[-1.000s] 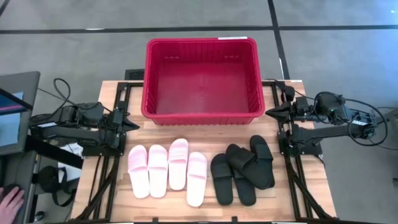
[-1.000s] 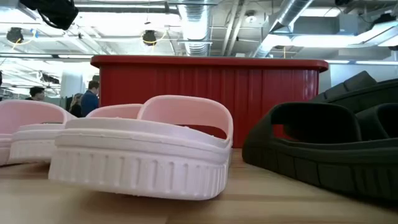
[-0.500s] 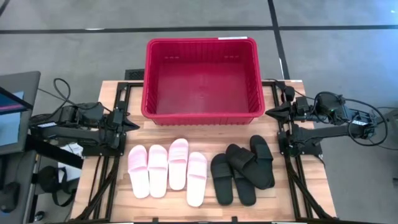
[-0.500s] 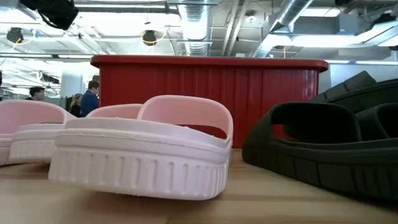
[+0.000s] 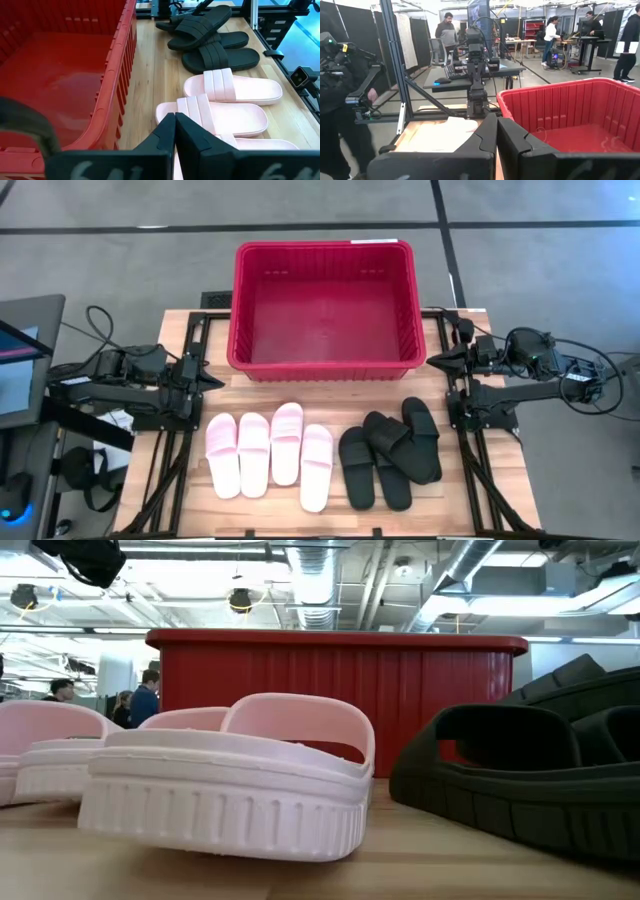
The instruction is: Pick and place slides into bin
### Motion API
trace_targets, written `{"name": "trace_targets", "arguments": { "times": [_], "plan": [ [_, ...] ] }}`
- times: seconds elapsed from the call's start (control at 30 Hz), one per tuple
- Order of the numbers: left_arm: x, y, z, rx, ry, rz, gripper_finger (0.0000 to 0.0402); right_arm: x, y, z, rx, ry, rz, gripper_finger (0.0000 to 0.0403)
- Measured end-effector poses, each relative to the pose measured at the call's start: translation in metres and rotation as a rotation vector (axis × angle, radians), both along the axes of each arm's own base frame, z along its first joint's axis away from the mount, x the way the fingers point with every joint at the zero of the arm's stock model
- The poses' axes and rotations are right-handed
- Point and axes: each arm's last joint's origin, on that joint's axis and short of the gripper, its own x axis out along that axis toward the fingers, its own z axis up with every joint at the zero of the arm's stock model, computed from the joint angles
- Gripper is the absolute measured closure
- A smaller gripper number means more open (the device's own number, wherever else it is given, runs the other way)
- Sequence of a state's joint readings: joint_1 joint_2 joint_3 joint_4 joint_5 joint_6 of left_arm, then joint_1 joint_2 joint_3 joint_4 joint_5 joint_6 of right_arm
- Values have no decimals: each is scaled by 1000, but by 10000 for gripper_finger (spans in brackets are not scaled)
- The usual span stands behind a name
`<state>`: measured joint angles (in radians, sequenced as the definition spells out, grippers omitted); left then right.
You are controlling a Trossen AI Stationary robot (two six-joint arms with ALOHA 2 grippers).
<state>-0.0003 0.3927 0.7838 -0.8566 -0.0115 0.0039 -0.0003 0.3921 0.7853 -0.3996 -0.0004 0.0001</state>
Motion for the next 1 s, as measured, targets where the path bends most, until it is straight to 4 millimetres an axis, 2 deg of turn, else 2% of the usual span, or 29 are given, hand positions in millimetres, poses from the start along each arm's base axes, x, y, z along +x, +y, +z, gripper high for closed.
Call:
{"name": "trace_targets", "arguments": {
  "times": [0.57,0.87,1.0],
  "plan": [
    [0,0,0,-3,0,1,401,0,0,0,0,0,0,403],
    [0,0,0,-202,-2,96,401,0,0,0,0,0,0,403],
    [0,2,0,-185,-10,154,401,0,0,0,0,0,0,403]
  ]
}}
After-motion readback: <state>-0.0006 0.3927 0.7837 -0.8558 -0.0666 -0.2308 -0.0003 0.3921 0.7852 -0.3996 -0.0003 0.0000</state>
